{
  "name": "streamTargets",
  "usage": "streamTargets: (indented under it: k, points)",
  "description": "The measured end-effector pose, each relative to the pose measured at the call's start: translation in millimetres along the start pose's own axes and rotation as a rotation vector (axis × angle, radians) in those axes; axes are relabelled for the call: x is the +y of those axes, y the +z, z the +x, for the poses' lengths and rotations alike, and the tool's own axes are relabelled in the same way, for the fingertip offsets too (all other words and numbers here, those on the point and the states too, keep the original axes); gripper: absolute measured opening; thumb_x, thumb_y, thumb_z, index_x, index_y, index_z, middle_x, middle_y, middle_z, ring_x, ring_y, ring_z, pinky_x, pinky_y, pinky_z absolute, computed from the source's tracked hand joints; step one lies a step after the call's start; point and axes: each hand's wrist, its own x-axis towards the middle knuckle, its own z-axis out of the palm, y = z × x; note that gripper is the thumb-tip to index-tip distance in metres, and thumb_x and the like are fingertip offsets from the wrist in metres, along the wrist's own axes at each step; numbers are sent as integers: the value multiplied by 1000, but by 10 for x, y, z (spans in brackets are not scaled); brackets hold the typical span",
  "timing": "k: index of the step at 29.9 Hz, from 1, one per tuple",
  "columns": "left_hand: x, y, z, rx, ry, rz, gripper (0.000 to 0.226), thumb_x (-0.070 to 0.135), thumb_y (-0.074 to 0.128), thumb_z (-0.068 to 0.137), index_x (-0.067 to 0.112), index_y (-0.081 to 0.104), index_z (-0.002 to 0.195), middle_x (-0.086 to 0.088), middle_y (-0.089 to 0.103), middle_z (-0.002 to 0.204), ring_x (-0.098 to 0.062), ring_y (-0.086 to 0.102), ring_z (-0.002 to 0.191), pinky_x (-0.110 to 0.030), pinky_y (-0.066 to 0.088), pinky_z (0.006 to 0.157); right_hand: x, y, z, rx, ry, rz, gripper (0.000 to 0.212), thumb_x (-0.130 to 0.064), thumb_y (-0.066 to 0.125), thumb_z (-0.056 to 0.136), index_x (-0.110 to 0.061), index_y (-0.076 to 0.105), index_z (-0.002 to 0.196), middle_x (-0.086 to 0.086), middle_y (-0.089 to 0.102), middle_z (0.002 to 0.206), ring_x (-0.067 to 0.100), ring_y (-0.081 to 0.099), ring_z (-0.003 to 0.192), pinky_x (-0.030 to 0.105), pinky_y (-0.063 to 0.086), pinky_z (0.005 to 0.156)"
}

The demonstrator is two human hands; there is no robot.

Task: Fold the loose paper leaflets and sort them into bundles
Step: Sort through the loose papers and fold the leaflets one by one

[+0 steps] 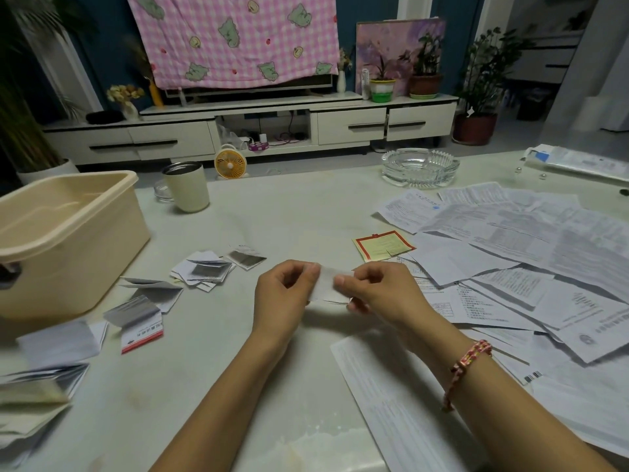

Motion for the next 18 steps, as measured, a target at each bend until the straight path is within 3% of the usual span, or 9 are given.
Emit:
streamTargets:
  k: [5, 8, 10, 13, 15, 18]
  points:
    - [-50, -64, 141, 86, -59, 20, 22, 14, 57, 91, 22, 65, 72, 9, 64, 69, -1, 56, 60, -19, 46, 58, 12, 159, 137, 39, 34, 0, 14, -5, 61, 88, -5, 62, 73, 6, 54, 57, 8, 53, 41, 15, 49, 49]
    - [-80, -188, 275, 224, -80, 42, 20, 14, 51, 94, 18, 63, 79, 4, 63, 72, 0, 55, 51, -12, 42, 52, 25, 292, 375, 130, 65, 54, 18, -2, 60, 87, -8, 57, 70, 5, 53, 60, 6, 54, 37, 17, 50, 50]
    - [-118, -278, 370, 309, -78, 65, 18, 11, 48, 94, 17, 62, 83, 0, 63, 75, -6, 56, 55, -12, 41, 51, 56, 442, 603, 158, 85, 60, 16, 2, 61, 85, -8, 56, 72, 8, 58, 70, 9, 57, 37, 18, 49, 46]
    - [-202, -302, 459, 356, -70, 105, 19, 11, 48, 92, 25, 57, 83, -4, 67, 85, -22, 63, 75, -31, 51, 71, 152, 666, 925, 203, 122, 0, 17, 4, 62, 79, -8, 57, 69, 14, 63, 80, 20, 62, 47, 30, 57, 56]
    - [-244, -292, 505, 355, -61, 138, 20, 10, 50, 90, 27, 56, 83, -6, 68, 92, -29, 64, 87, -43, 52, 82, 190, 799, 1106, 254, 127, -125, 13, 1, 61, 77, -2, 60, 64, 17, 65, 67, 28, 64, 50, 40, 59, 62]
    - [-259, -270, 518, 345, -65, 149, 21, 7, 49, 88, 25, 57, 86, -5, 67, 94, -31, 63, 91, -46, 51, 84, 187, 911, 1292, 253, 48, -333, 21, -17, 64, 74, 3, 67, 73, 15, 66, 67, 30, 66, 67, 33, 52, 58]
